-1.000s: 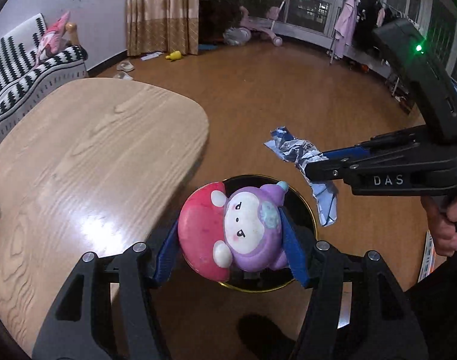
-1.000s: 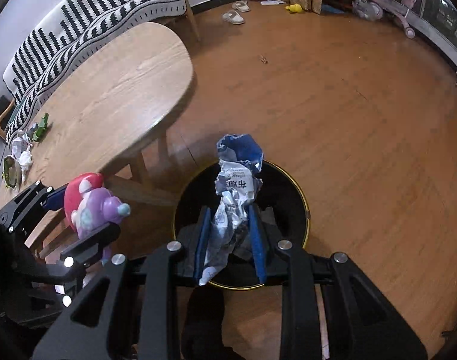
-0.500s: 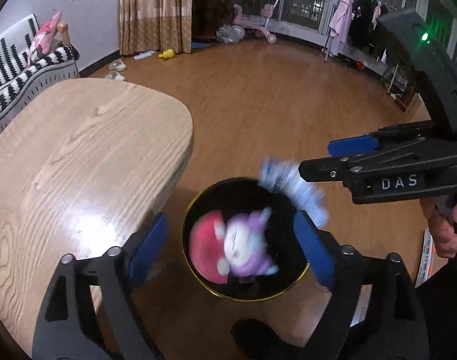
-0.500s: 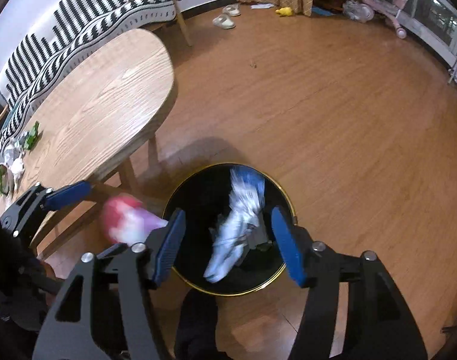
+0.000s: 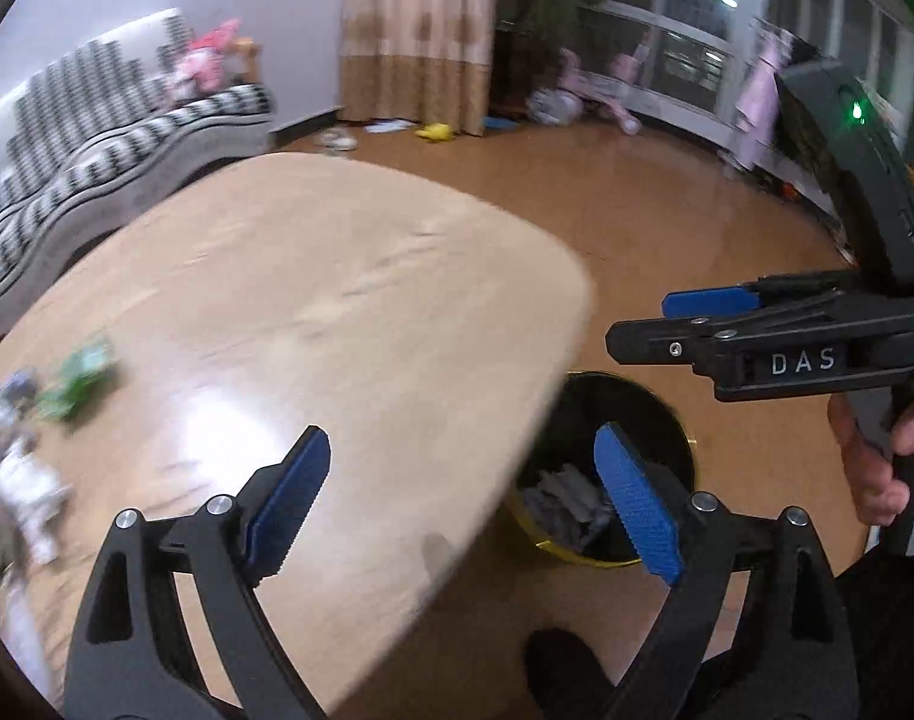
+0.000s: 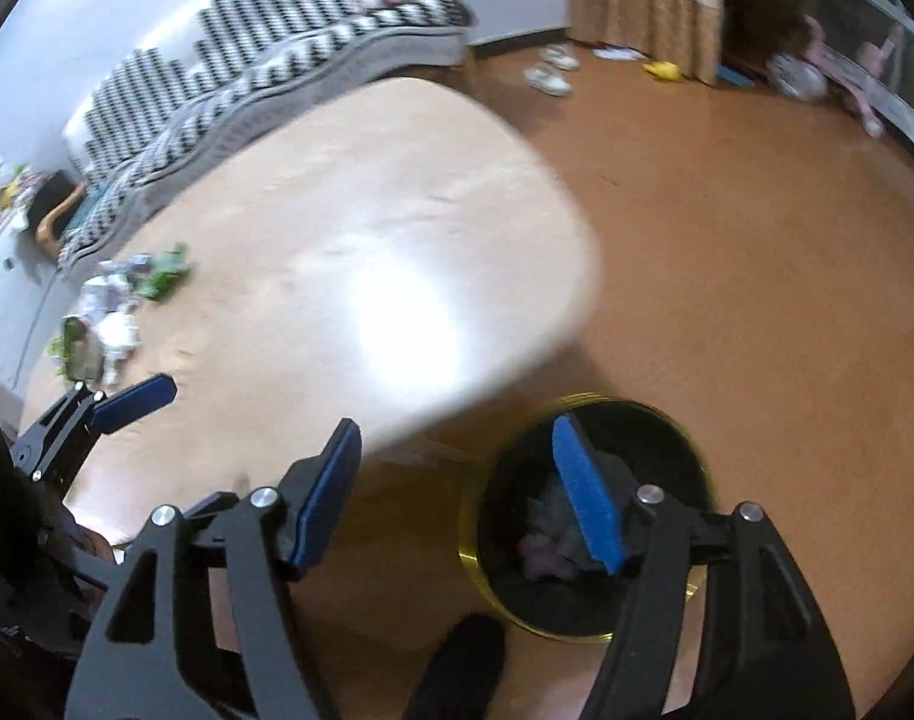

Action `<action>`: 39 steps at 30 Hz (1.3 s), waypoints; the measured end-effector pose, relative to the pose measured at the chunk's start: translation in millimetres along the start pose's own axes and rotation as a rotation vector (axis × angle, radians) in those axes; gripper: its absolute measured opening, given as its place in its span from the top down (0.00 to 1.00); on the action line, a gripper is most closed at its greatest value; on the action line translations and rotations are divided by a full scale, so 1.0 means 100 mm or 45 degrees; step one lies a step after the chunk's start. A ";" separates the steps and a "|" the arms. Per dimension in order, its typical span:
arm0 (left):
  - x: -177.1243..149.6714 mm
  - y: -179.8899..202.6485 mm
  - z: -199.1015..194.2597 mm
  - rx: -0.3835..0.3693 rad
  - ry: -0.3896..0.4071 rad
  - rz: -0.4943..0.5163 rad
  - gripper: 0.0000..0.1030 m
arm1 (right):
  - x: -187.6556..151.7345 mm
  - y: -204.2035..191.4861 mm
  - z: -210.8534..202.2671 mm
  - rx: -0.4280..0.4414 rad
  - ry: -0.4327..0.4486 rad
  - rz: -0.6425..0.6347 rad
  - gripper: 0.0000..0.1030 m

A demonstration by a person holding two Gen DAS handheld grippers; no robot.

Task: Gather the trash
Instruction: 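Grasp the clear plastic film with left tool while right tool grasps white tissue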

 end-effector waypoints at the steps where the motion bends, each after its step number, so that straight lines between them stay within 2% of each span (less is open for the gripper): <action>1: -0.01 -0.14 -0.08 0.024 0.010 -0.021 0.15 | 0.08 -0.15 0.06 0.023 0.000 -0.018 0.37; 6: -0.16 -1.03 -0.53 0.195 0.054 -0.142 0.13 | 0.53 -1.09 0.30 0.145 0.031 -0.164 0.37; 9: -0.38 -1.66 -0.83 0.345 0.066 -0.227 0.12 | 0.74 -1.69 0.44 0.210 0.048 -0.259 0.37; 11: -0.55 -1.98 -1.03 0.413 0.071 -0.277 0.10 | 0.85 -2.12 0.57 0.238 0.044 -0.335 0.36; 16: -0.91 -2.61 -1.30 0.474 0.044 -0.386 0.10 | 1.00 -2.87 0.85 0.287 0.028 -0.453 0.35; 18: -1.02 -2.72 -1.32 0.477 0.013 -0.403 0.10 | 1.04 -3.11 1.00 0.287 0.018 -0.492 0.35; 21: -1.12 -2.79 -1.32 0.468 -0.018 -0.401 0.10 | 1.07 -3.34 1.25 0.265 -0.012 -0.531 0.35; 28: -1.19 -2.87 -1.17 0.476 -0.072 -0.375 0.10 | 1.08 -3.57 1.63 0.200 -0.061 -0.601 0.36; 30: -1.18 -2.91 -1.13 0.488 -0.080 -0.379 0.10 | 1.07 -3.59 1.68 0.187 -0.070 -0.623 0.43; 32: -1.19 -2.96 -1.12 0.508 -0.084 -0.396 0.10 | 1.06 -3.61 1.72 0.186 -0.088 -0.640 0.61; 34: -1.18 -2.98 -1.12 0.502 -0.081 -0.417 0.10 | 1.05 -3.60 1.74 0.194 -0.106 -0.640 0.72; 35: -1.17 -2.98 -1.12 0.498 -0.084 -0.422 0.15 | 1.04 -3.59 1.73 0.204 -0.107 -0.635 0.82; 36: -1.17 -2.98 -1.11 0.499 -0.088 -0.422 0.22 | 1.05 -3.58 1.72 0.199 -0.104 -0.636 0.85; 37: -1.17 -2.97 -1.09 0.497 -0.094 -0.420 0.23 | 1.05 -3.56 1.69 0.196 -0.098 -0.635 0.87; 39: -1.16 -2.95 -1.09 0.475 -0.086 -0.435 0.39 | 1.05 -3.50 1.60 0.208 -0.084 -0.621 0.88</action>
Point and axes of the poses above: each gripper's, at about its wrist camera, not at the fingertips, and z roughly the way its jaws point, y to its right, x to its top, the point moved 5 cm from there along z, roughly the way its jaws point, and after that the axes turned 11 degrees about -z, right-handed, at the moved point
